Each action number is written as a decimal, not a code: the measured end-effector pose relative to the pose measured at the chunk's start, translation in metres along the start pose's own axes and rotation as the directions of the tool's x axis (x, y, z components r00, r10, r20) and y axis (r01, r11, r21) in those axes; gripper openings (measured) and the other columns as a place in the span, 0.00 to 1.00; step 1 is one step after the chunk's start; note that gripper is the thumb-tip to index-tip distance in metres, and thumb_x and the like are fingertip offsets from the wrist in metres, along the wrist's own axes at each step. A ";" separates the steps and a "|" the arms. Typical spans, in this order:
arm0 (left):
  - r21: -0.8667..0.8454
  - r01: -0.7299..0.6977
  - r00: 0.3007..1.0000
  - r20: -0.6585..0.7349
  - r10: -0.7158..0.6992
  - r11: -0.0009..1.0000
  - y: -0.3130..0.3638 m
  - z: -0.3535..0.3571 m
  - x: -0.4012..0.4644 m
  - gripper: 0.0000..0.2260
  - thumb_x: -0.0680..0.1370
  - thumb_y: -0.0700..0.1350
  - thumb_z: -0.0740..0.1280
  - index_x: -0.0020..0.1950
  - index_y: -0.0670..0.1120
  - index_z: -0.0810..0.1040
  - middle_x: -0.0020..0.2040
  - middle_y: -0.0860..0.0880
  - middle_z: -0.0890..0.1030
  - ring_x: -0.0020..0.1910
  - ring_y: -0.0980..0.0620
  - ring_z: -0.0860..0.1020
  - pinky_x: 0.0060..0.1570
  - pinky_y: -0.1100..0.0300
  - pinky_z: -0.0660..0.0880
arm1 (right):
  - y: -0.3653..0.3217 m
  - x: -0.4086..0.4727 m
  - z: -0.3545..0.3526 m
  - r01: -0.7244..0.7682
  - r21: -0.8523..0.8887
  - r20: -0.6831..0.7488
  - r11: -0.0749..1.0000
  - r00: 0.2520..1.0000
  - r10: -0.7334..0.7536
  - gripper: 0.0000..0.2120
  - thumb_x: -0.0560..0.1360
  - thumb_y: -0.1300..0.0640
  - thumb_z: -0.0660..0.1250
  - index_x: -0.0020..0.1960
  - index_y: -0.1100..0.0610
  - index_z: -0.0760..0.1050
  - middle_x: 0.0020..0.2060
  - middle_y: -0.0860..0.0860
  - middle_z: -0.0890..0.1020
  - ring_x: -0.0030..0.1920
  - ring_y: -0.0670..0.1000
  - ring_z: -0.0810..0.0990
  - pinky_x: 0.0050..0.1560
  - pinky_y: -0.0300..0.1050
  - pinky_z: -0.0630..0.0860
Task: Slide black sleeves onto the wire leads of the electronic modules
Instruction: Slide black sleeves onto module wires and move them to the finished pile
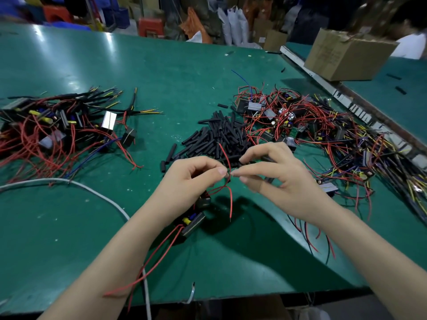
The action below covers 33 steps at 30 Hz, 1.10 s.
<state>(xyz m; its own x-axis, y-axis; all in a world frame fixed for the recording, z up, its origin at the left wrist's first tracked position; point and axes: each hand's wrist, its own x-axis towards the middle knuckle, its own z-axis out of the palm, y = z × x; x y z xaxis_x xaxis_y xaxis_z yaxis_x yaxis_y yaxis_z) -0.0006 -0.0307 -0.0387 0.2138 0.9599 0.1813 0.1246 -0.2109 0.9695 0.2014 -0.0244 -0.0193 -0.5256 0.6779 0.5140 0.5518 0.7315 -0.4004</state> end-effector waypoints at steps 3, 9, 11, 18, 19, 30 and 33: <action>-0.048 0.024 0.996 0.081 -0.020 0.999 0.001 0.000 -0.001 0.05 0.75 0.45 0.69 0.40 0.49 0.82 0.35 0.53 0.78 0.34 0.60 0.71 0.37 0.70 0.68 | -0.002 0.007 -0.004 0.157 -0.127 -0.010 0.979 0.987 -0.160 0.08 0.76 0.55 0.67 0.52 0.53 0.83 0.48 0.54 0.79 0.51 0.49 0.70 0.56 0.37 0.64; -0.167 0.068 0.988 0.149 -0.042 0.984 0.004 0.000 -0.003 0.09 0.70 0.48 0.68 0.44 0.44 0.82 0.33 0.57 0.78 0.33 0.63 0.71 0.35 0.72 0.68 | -0.005 0.026 -0.008 0.132 -0.057 0.053 0.990 0.990 -0.129 0.07 0.74 0.57 0.69 0.50 0.55 0.84 0.48 0.52 0.79 0.50 0.49 0.69 0.56 0.36 0.63; -0.243 0.092 0.989 0.134 -0.060 0.966 0.007 -0.001 -0.003 0.09 0.69 0.47 0.67 0.42 0.43 0.81 0.31 0.56 0.78 0.29 0.64 0.71 0.31 0.74 0.67 | -0.006 0.027 -0.007 0.112 -0.015 0.019 0.994 0.994 -0.112 0.07 0.73 0.58 0.69 0.50 0.54 0.83 0.48 0.51 0.78 0.49 0.51 0.72 0.55 0.38 0.66; -0.351 0.207 0.974 0.160 -0.160 0.913 0.011 -0.004 -0.003 0.04 0.71 0.44 0.70 0.37 0.47 0.83 0.26 0.56 0.71 0.24 0.61 0.65 0.24 0.69 0.58 | -0.014 0.021 0.013 0.069 0.180 -0.229 0.981 0.973 -0.026 0.11 0.71 0.63 0.71 0.53 0.57 0.79 0.44 0.57 0.77 0.45 0.48 0.76 0.50 0.37 0.71; -0.369 0.221 0.970 0.176 -0.166 0.903 0.012 -0.004 -0.002 0.06 0.71 0.44 0.68 0.36 0.48 0.83 0.26 0.56 0.71 0.24 0.61 0.64 0.24 0.68 0.58 | -0.015 0.020 0.015 0.066 0.194 -0.241 0.979 0.970 -0.018 0.11 0.71 0.63 0.71 0.54 0.57 0.79 0.43 0.57 0.77 0.45 0.46 0.75 0.49 0.35 0.70; -0.338 0.178 0.981 0.131 -0.141 0.924 0.011 -0.003 -0.002 0.07 0.70 0.50 0.67 0.34 0.51 0.81 0.28 0.56 0.71 0.26 0.62 0.67 0.26 0.71 0.63 | -0.026 0.025 0.013 -0.329 0.515 -0.002 0.792 0.923 0.385 0.05 0.70 0.48 0.68 0.39 0.48 0.81 0.38 0.45 0.82 0.41 0.40 0.78 0.46 0.32 0.70; -0.304 0.158 0.986 0.102 -0.133 0.940 0.010 -0.002 -0.002 0.07 0.69 0.52 0.67 0.34 0.52 0.82 0.28 0.56 0.72 0.25 0.62 0.66 0.25 0.70 0.61 | -0.030 0.024 0.011 -0.377 0.559 0.027 0.738 0.898 0.439 0.08 0.69 0.47 0.69 0.39 0.50 0.82 0.36 0.45 0.83 0.39 0.38 0.77 0.44 0.29 0.70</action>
<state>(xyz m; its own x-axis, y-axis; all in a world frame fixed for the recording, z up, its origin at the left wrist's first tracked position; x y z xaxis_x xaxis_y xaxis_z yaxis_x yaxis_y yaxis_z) -0.0018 -0.0341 -0.0286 0.2926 0.9557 0.0332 -0.1434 0.0095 0.9896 0.1653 -0.0287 -0.0031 -0.2476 0.9318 0.2655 0.2434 0.3250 -0.9139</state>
